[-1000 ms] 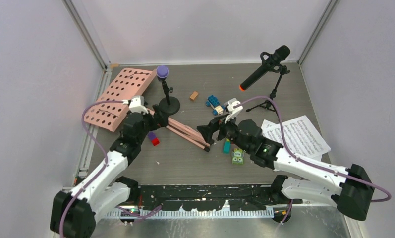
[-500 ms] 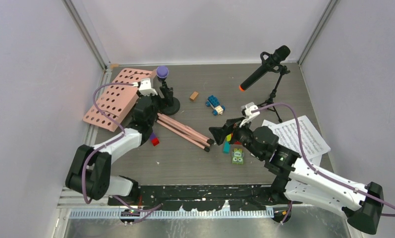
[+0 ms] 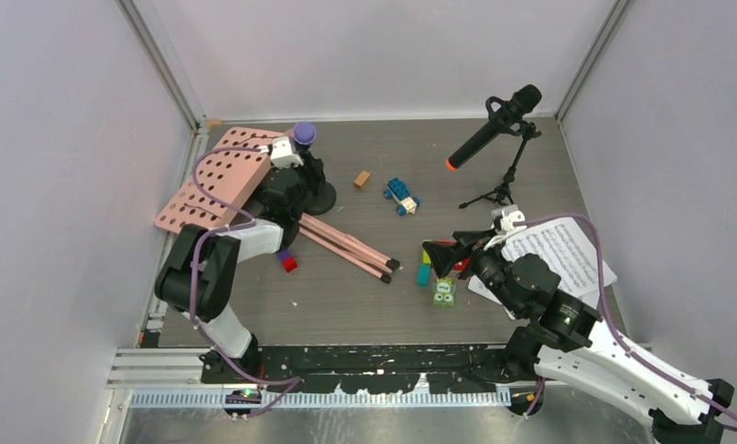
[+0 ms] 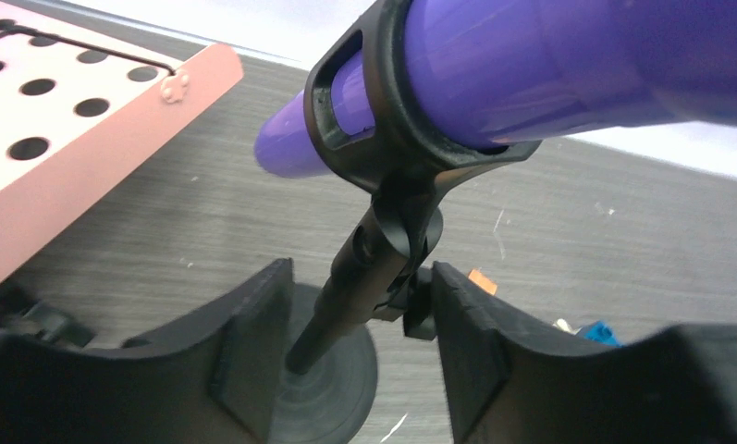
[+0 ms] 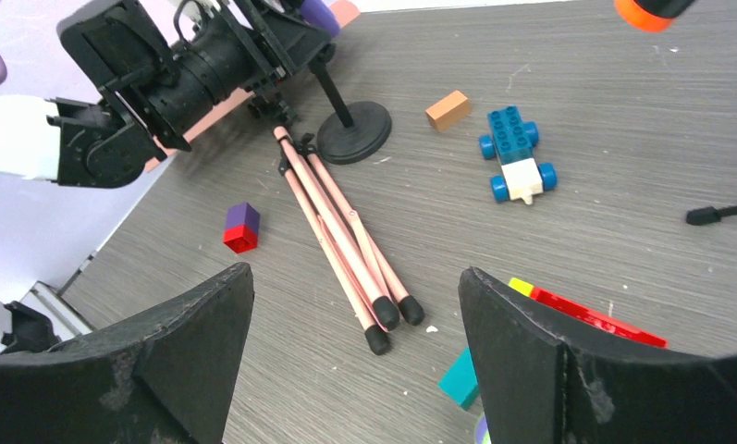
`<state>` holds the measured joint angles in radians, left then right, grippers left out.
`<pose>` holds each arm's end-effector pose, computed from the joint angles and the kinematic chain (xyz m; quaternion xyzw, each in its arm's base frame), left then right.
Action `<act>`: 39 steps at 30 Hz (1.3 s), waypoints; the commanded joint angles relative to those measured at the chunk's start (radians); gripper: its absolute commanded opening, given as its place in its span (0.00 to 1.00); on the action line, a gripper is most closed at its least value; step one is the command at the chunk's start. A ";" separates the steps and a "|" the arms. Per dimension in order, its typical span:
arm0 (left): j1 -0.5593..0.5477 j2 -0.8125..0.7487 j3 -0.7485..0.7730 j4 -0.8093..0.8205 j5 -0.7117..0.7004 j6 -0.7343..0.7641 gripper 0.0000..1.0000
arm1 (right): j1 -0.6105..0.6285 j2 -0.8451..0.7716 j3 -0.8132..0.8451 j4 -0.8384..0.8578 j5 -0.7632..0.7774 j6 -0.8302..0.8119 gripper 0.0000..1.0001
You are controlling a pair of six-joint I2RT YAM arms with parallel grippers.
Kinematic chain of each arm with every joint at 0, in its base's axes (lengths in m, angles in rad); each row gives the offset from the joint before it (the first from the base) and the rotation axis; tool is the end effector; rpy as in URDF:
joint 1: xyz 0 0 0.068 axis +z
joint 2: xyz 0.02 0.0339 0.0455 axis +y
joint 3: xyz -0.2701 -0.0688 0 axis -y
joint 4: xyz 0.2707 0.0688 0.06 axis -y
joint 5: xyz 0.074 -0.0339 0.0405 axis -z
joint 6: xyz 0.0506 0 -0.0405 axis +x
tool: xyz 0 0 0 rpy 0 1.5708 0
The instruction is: Pack up the instrument practice props
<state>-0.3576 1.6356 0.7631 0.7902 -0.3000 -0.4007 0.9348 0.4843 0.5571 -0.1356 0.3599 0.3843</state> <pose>0.3606 -0.1188 0.2042 -0.1169 0.7250 -0.1458 0.6629 0.1139 0.1243 0.3112 -0.0770 0.7235 0.3096 0.6122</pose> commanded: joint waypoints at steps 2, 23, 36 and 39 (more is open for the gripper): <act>0.006 0.069 0.088 0.109 0.020 -0.007 0.40 | 0.004 -0.061 0.032 -0.092 0.056 -0.004 0.85; 0.005 -0.065 0.192 0.001 0.506 0.123 0.00 | 0.003 -0.128 0.017 -0.121 -0.012 0.004 0.84; -0.006 -0.436 0.059 -0.175 0.714 0.136 0.00 | 0.004 -0.150 0.010 -0.109 0.000 -0.006 0.86; -0.014 -0.581 -0.001 -0.309 0.753 0.143 0.00 | 0.004 -0.149 0.010 -0.098 0.007 -0.013 0.88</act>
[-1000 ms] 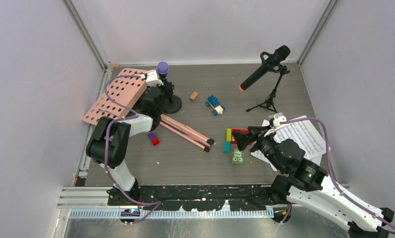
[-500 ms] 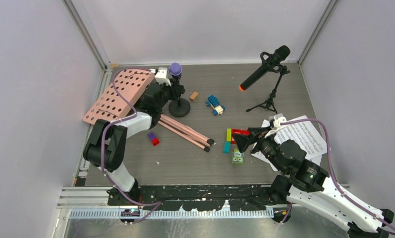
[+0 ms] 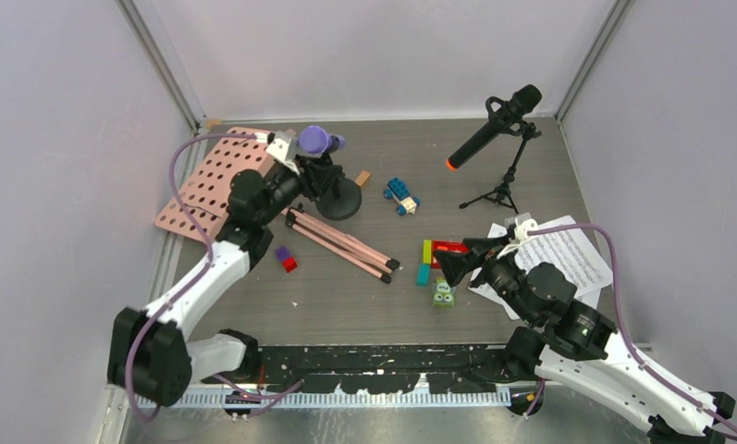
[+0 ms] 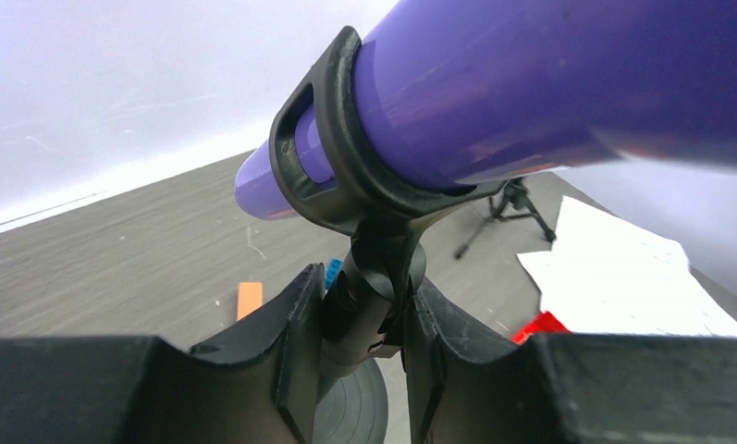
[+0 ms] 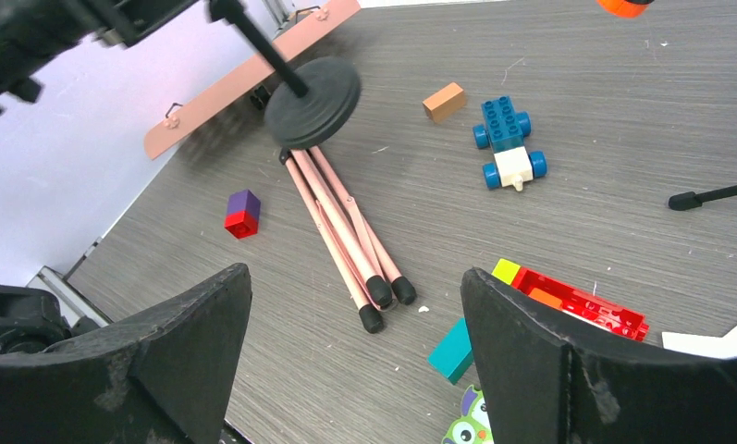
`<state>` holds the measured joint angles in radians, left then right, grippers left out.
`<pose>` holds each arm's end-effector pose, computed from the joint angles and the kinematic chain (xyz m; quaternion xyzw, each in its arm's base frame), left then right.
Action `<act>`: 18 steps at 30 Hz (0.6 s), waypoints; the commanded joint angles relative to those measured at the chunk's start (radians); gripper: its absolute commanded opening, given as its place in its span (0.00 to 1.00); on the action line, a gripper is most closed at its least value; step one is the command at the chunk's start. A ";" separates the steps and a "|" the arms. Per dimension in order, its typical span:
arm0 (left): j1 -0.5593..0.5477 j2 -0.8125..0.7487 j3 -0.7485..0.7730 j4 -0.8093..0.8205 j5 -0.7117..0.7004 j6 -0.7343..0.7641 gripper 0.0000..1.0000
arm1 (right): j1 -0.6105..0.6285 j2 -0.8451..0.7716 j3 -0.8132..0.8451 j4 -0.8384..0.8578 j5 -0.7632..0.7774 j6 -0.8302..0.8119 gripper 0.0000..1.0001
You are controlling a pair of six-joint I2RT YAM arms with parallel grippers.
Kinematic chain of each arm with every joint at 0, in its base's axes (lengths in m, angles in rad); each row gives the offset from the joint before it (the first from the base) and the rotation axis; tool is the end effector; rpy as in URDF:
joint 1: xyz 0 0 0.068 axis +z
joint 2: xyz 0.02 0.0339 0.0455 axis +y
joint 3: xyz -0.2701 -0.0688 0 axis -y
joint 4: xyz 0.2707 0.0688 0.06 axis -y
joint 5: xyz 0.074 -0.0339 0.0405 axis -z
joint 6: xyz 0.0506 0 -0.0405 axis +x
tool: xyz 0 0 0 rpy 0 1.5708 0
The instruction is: Pack up the instrument practice props
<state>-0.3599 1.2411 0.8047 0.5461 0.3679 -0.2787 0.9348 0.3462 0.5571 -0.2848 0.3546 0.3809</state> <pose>0.2966 -0.1310 0.3223 0.1628 0.6500 -0.3457 0.6569 0.0968 0.1015 0.3115 -0.0818 0.7266 0.3073 0.6091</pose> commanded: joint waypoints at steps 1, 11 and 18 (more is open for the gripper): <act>-0.013 -0.244 -0.063 -0.113 0.096 0.023 0.00 | 0.004 -0.010 0.012 0.051 0.017 -0.015 0.88; -0.017 -0.686 -0.228 -0.412 0.168 -0.030 0.00 | 0.004 0.010 0.051 0.039 0.021 -0.092 0.89; -0.018 -0.691 -0.389 -0.350 0.212 -0.096 0.03 | 0.004 0.033 0.050 0.049 -0.010 -0.095 0.91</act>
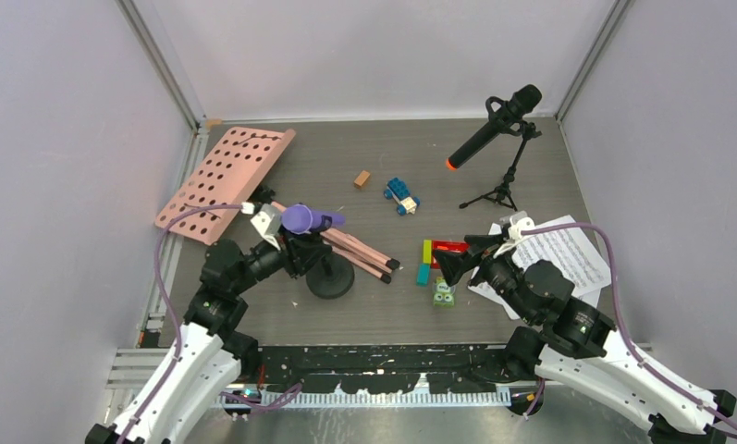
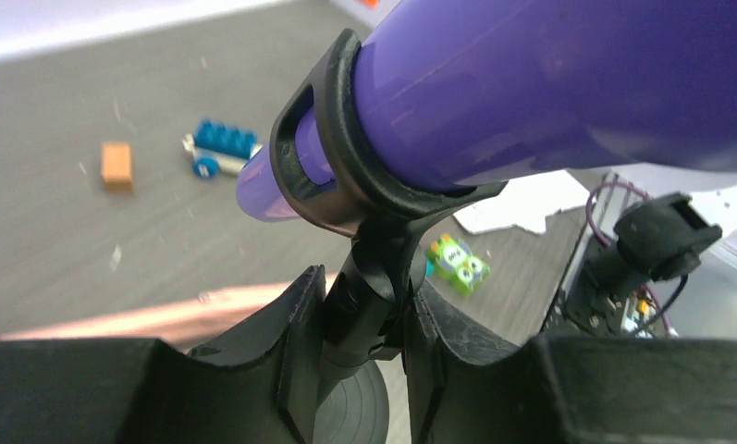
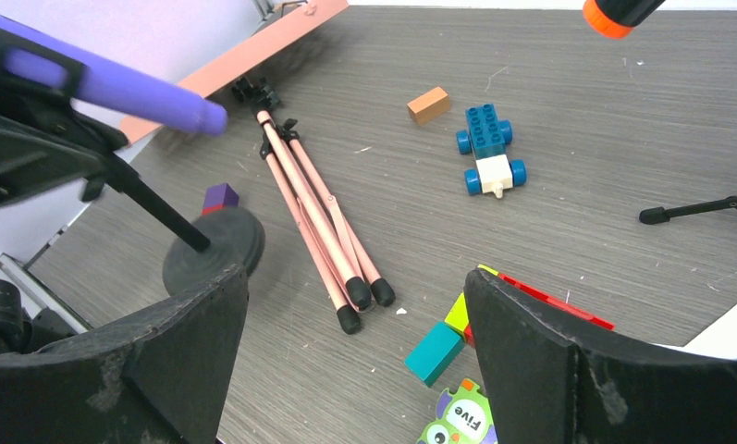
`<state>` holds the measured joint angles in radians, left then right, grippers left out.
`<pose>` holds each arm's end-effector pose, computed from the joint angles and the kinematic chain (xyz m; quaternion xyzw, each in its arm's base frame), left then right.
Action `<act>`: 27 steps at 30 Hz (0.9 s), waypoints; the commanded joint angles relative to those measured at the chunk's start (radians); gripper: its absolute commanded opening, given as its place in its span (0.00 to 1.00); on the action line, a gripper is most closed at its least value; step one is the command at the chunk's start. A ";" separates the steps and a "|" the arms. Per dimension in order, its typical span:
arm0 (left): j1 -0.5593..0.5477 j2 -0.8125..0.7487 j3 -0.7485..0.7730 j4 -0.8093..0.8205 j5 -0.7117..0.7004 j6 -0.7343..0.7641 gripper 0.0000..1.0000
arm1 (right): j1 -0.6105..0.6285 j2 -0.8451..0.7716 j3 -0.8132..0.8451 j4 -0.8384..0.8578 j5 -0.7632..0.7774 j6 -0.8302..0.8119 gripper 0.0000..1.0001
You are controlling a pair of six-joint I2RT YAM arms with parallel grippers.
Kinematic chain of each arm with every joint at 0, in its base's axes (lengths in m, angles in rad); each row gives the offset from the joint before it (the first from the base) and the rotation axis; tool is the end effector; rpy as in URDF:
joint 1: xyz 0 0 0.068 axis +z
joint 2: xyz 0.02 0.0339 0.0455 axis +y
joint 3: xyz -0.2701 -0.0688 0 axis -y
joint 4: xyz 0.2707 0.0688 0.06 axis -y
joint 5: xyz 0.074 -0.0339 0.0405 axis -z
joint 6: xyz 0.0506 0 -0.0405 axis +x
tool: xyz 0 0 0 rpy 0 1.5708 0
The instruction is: Pack up the instrument practice props
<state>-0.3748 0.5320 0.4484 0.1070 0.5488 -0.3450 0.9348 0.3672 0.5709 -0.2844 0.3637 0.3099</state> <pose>0.1570 -0.0901 0.2904 0.2038 0.6697 -0.4197 0.5778 0.0987 0.1034 0.3142 -0.1055 0.7256 0.2807 0.6193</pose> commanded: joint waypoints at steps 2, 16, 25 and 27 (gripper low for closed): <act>-0.003 0.043 -0.047 0.100 0.033 -0.022 0.02 | 0.004 0.012 0.027 0.067 -0.022 -0.036 0.93; -0.094 0.223 -0.105 0.256 0.051 0.062 0.00 | 0.004 0.034 0.031 0.098 -0.018 -0.085 0.99; -0.258 0.351 -0.129 0.323 -0.028 0.189 0.05 | 0.004 0.053 0.014 0.132 -0.060 -0.115 1.00; -0.260 0.329 -0.154 0.340 -0.066 0.185 0.14 | 0.004 0.059 0.002 0.159 -0.080 -0.135 1.00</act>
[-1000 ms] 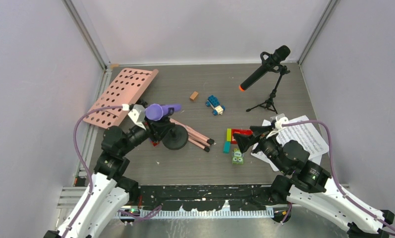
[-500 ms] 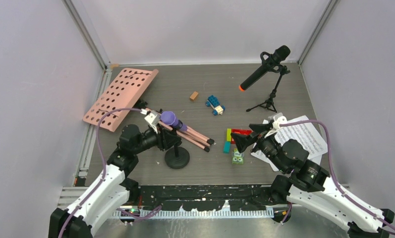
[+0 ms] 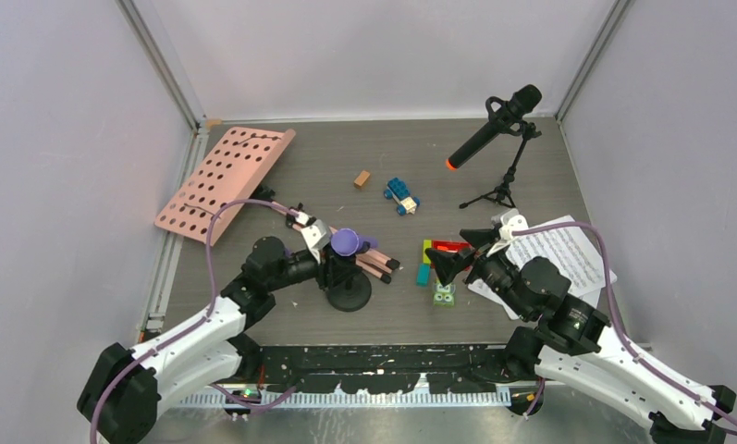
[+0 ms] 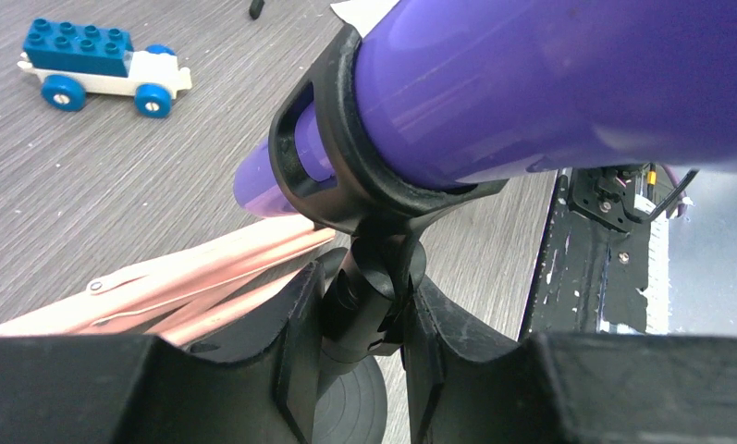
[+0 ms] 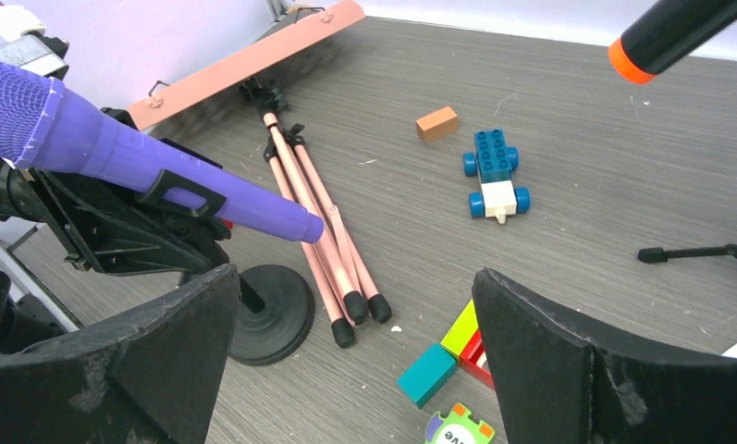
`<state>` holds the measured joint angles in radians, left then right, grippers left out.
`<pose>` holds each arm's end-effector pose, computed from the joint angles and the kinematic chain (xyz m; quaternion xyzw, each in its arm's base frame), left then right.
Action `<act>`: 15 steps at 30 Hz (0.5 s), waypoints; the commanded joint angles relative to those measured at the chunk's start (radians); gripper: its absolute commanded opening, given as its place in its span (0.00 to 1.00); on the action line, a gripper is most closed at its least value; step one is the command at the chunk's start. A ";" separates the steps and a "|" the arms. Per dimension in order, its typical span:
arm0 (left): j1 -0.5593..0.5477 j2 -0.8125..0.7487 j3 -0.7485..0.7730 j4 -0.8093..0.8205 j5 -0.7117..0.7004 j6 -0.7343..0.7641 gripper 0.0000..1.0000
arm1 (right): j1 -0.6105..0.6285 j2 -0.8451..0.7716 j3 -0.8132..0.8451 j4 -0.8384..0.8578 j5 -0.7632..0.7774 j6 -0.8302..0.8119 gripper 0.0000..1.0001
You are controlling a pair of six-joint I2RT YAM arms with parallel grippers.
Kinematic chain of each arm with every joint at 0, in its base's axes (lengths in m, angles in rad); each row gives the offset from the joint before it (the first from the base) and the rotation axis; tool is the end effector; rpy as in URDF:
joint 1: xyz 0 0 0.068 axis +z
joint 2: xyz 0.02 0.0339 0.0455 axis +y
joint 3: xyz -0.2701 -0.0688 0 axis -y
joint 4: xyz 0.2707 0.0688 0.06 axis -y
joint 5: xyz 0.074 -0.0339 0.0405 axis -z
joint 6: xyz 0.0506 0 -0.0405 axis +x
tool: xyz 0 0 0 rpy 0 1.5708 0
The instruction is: Pack up the instrument practice props
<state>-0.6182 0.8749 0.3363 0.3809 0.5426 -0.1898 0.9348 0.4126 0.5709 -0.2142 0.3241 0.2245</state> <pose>0.1689 -0.1522 0.2150 0.3258 0.6791 -0.4333 0.4950 0.1034 0.1129 0.3169 -0.1454 0.7109 0.2733 0.6315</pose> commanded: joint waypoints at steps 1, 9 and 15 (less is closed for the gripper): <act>-0.015 -0.029 -0.053 0.066 -0.080 0.029 0.20 | 0.004 0.018 -0.008 0.111 -0.052 -0.066 0.99; -0.016 -0.152 -0.115 0.015 -0.234 0.022 0.72 | 0.003 0.126 -0.166 0.565 -0.230 -0.216 1.00; -0.016 -0.216 -0.152 0.008 -0.270 -0.006 0.97 | 0.004 0.217 -0.087 0.565 -0.271 -0.216 1.00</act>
<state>-0.6327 0.6968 0.2138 0.3992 0.3168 -0.1959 0.9348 0.6167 0.4198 0.2081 0.1101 0.0433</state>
